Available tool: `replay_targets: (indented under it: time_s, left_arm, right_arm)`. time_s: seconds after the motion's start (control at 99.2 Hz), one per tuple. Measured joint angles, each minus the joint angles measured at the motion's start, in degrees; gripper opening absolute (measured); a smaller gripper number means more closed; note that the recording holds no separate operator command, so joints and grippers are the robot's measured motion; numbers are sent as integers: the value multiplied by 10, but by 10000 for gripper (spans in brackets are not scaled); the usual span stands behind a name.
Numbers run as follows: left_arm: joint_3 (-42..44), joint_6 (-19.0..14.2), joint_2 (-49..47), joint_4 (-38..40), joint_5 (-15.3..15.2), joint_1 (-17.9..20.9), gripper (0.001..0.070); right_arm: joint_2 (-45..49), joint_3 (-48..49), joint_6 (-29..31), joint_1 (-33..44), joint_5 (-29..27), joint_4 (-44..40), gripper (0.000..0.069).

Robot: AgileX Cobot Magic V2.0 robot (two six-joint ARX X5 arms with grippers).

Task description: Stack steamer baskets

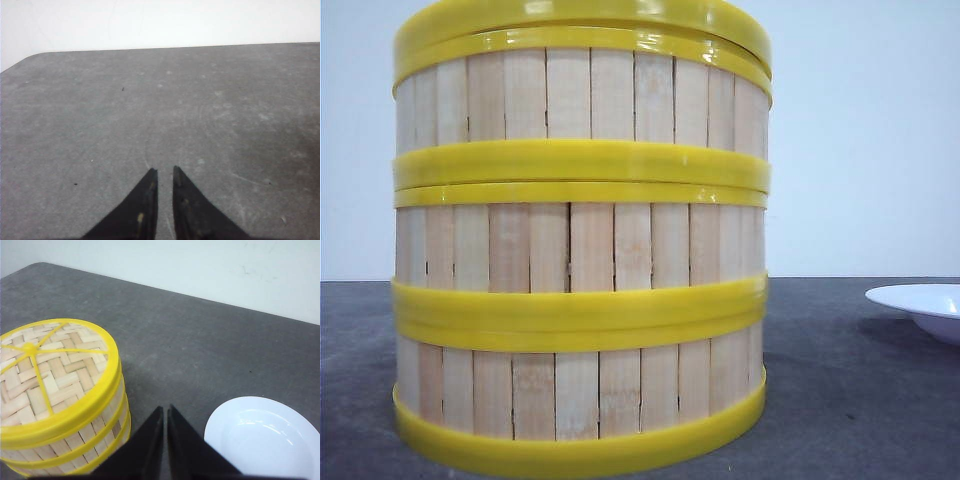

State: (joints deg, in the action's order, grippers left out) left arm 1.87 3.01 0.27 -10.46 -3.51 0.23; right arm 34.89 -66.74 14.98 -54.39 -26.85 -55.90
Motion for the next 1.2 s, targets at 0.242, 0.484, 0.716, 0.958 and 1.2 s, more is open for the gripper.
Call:
replay_targets:
  time_s: [0.242,0.484,0.716,0.958,1.2]
  left_arm:
    - [0,0,0,0,0,0,28]
    - [0,0,0,0,0,0,28]
    - [0,0,0,0,0,0,28]
    - [0,0,0,0,0,0,28]
    - [0,0,0,0,0,0,28]
  right_arm:
    - [0,0,0,0,0,0,9]
    - [0,0,-2,0,0,0,9]
    - [0,0,-42,8,-39,26,9]
    - [-2,14,-142,131,-58,155,9]
    - [-29,128,-185,316,4,275,9]
